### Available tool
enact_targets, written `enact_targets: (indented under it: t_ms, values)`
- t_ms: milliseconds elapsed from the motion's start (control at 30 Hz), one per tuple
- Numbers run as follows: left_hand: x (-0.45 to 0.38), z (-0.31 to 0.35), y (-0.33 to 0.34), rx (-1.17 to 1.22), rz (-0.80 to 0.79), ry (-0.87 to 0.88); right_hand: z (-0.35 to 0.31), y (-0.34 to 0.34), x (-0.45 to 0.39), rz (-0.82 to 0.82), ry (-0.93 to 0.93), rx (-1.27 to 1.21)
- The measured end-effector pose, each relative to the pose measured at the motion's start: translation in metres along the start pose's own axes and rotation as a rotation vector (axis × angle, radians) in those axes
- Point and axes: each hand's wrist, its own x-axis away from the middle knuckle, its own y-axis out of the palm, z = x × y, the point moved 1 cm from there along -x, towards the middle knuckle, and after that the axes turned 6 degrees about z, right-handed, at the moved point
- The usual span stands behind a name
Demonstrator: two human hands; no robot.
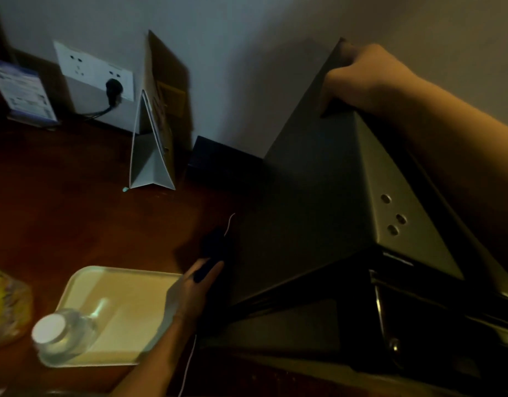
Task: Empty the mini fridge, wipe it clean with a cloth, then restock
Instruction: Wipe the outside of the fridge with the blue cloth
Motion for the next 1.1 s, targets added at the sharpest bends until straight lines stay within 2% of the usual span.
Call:
enact_targets:
  t_ms: [167, 233, 367, 467, 600, 767, 1100]
  values:
    - [0.039, -0.011, -0.012, -0.015, 0.054, -0.025, -0.002, -0.001, 0.003, 0.009, 0.000, 0.010]
    - [0.045, -0.012, -0.013, 0.019, 0.071, -0.037, -0.001, -0.001, 0.002, 0.010, 0.003, 0.018]
    - [0.040, -0.011, -0.011, -0.059, 0.114, -0.047, 0.000, -0.001, 0.001, 0.002, -0.002, 0.013]
    - [0.019, -0.011, -0.008, -0.206, 0.123, -0.087, 0.000, -0.002, 0.001, -0.006, 0.006, 0.017]
    - [-0.016, 0.011, 0.013, -0.004, 0.017, -0.030, -0.001, -0.002, 0.000, -0.031, 0.014, 0.007]
    - [-0.058, 0.035, 0.037, 0.052, -0.002, -0.014, 0.002, -0.004, -0.004, -0.028, 0.001, 0.018]
    - [-0.160, 0.062, 0.083, -0.009, 0.010, 0.082, 0.003, -0.001, -0.009, -0.061, -0.036, 0.048]
